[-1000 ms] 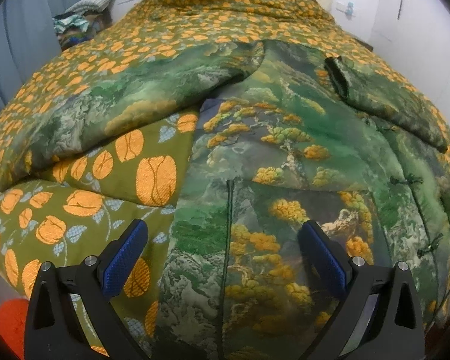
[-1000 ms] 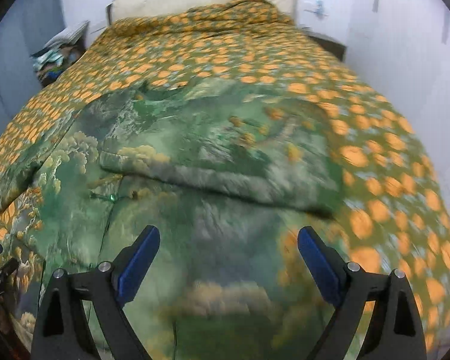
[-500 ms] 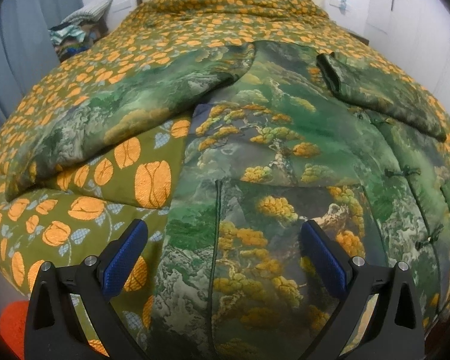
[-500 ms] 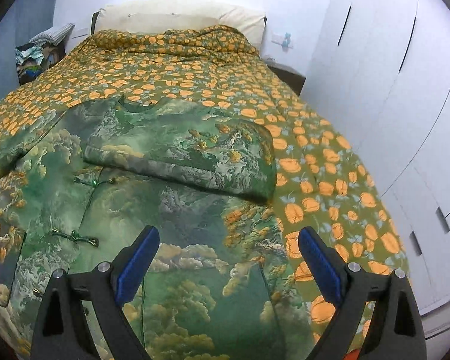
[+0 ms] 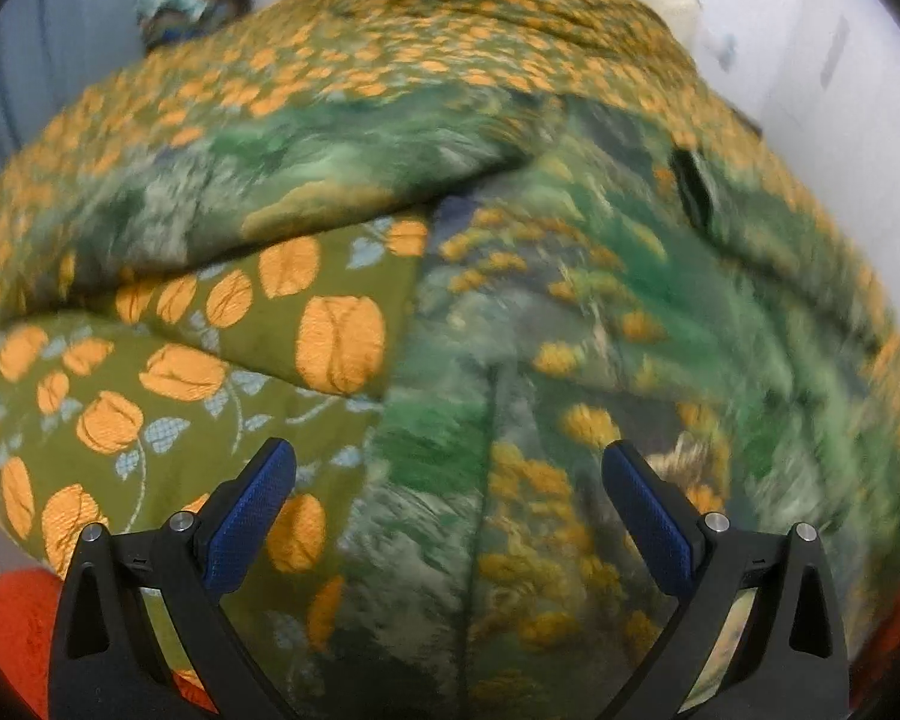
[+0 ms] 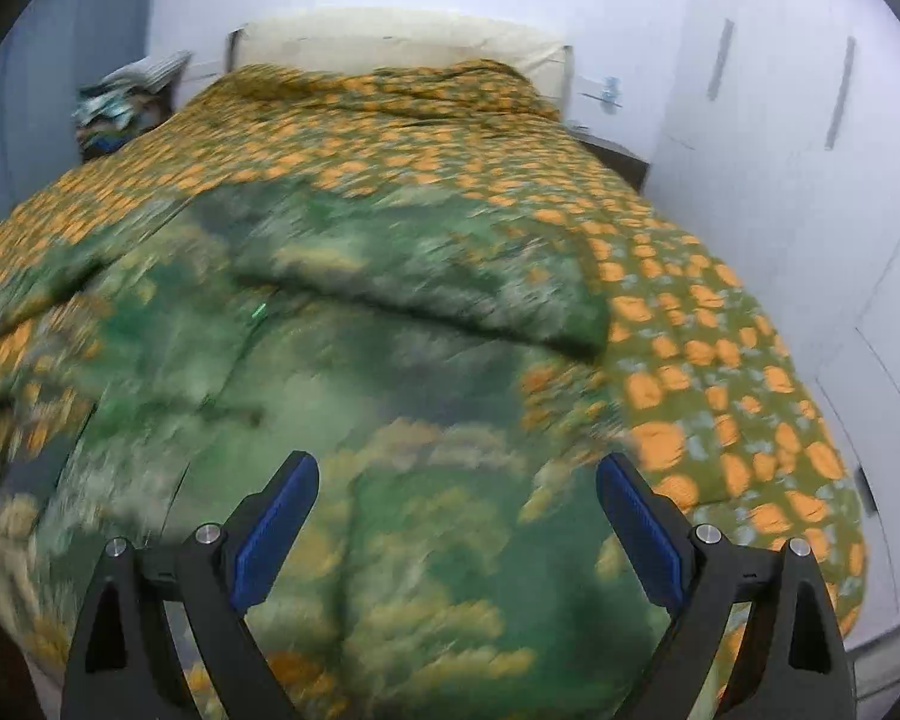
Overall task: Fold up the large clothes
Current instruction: 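Move the left tool toward the jacket hem, then grasp the green jacket hem with the left tool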
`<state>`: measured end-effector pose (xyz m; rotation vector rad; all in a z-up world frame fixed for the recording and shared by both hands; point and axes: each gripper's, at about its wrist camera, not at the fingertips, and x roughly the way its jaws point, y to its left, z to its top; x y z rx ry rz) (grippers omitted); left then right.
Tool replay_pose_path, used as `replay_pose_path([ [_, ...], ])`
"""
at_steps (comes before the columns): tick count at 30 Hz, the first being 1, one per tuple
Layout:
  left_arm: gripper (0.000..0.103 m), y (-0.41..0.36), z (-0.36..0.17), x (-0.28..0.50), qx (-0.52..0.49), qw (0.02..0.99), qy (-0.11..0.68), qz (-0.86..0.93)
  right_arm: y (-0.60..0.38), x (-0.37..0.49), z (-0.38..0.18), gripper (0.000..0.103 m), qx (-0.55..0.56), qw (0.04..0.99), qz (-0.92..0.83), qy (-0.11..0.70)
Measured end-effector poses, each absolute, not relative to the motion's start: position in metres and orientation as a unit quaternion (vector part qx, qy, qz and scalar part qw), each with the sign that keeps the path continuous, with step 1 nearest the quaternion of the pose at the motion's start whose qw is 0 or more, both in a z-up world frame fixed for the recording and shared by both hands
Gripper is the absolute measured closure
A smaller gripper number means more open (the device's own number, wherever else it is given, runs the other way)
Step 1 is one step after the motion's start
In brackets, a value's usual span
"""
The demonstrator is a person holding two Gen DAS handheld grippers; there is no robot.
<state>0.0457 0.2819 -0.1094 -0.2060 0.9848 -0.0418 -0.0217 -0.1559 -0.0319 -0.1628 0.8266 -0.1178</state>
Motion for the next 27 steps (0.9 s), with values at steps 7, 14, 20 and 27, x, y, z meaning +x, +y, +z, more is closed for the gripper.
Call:
replay_pose_path([
  [7,0.001,0.413,-0.108,0.087,-0.343,0.827,0.444,0.041,-0.137,-0.032,-0.045,0.010,-0.101,0.907,-0.022,0.408],
  [14,0.001,0.510,-0.161,0.101,-0.516,0.742,0.411,0.120,-0.127,-0.032,-0.043,0.010,-0.118,0.910,-0.007,0.397],
  [20,0.043,0.533,-0.148,0.113,-0.515,0.769,0.344,0.157,-0.120,-0.029,-0.059,0.010,-0.115,0.897,0.018,0.426],
  [27,0.092,0.500,-0.074,0.139,-0.346,0.858,0.344,0.160,-0.116,-0.030,-0.058,0.010,-0.112,0.902,0.026,0.417],
])
